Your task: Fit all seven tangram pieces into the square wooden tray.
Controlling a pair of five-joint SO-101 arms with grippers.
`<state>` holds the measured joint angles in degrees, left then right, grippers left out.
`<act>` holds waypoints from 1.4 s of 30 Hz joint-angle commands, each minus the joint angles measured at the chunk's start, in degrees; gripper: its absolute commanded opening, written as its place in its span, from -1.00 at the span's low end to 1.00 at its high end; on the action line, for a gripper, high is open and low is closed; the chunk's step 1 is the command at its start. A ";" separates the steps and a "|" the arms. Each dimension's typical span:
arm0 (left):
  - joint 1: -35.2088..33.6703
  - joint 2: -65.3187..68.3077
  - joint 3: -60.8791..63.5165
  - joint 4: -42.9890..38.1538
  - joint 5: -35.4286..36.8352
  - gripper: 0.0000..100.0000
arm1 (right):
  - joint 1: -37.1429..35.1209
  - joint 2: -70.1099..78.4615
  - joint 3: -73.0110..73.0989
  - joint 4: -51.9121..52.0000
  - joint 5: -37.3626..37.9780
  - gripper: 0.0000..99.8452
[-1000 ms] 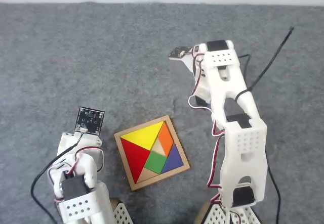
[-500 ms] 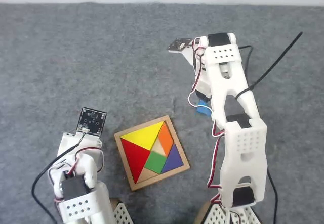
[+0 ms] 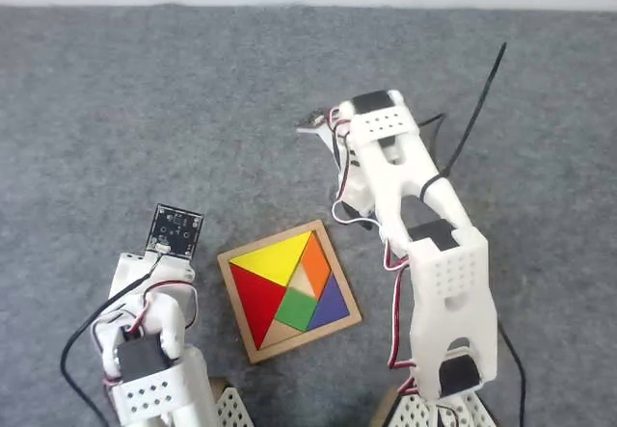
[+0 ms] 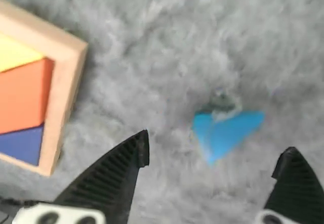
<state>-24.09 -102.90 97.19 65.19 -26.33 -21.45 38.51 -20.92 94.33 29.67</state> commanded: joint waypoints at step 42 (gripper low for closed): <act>-0.35 -1.14 -0.75 0.26 -0.44 -0.89 | 2.42 2.68 1.41 -7.69 -4.04 -0.74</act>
<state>-24.09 -102.90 97.19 65.19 -26.33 -18.90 40.79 -20.31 86.24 25.89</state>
